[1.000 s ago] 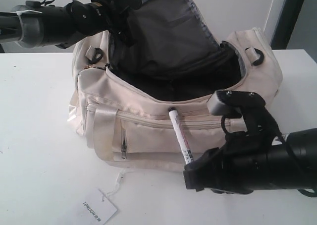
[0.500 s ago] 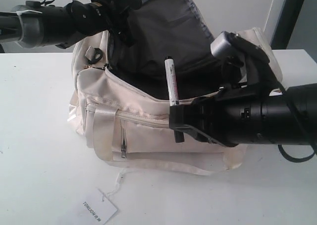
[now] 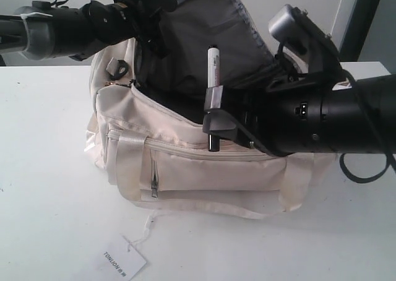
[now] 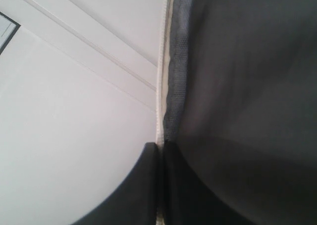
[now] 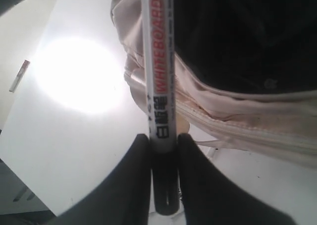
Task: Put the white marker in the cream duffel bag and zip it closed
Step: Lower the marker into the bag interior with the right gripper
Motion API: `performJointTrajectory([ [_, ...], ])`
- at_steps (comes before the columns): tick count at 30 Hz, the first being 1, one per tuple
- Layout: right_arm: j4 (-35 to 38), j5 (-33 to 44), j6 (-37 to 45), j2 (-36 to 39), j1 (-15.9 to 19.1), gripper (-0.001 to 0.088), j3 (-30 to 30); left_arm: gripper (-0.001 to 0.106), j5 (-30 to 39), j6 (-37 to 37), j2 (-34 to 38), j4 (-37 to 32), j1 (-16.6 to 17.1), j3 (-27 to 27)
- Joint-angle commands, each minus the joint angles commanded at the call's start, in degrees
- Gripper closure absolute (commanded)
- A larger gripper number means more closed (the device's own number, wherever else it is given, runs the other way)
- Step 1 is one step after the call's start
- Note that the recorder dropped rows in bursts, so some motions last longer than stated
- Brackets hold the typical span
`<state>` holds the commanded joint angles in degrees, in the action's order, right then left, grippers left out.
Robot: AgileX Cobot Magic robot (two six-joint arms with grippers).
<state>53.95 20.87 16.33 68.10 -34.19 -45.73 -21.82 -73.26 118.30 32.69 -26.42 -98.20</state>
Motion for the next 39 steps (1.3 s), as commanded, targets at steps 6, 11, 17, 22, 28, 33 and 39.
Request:
performJointTrajectory([
  [6,-3.0,0.1,-0.8,2.8,0.0,0.0868,-2.6,0.105,0.0,0.0,0.0,0.0,0.0,0.0],
  [11,-5.6,0.9,-3.6,5.1,0.6,0.0868,-5.4,0.105,0.0,0.0,0.0,0.0,0.0,0.0],
  [17,-9.6,6.3,-6.6,6.7,4.2,0.0868,-9.4,0.105,0.0,0.0,0.0,0.0,0.0,0.0],
  [22,-16.1,11.0,-8.9,6.8,6.1,0.0868,-12.3,0.105,0.0,0.0,0.0,0.0,0.0,0.0],
  [28,-27.7,14.7,-15.7,7.0,7.0,0.0868,-16.2,0.105,0.0,0.0,0.0,0.0,0.0,0.0],
  [33,-37.3,24.1,-19.5,9.3,7.0,0.0868,-22.8,0.105,0.0,0.0,0.0,0.0,0.0,0.0],
  [39,-43.9,30.2,-19.5,12.9,7.0,0.0868,-29.6,0.105,0.0,0.0,0.0,0.0,0.0,0.0],
])
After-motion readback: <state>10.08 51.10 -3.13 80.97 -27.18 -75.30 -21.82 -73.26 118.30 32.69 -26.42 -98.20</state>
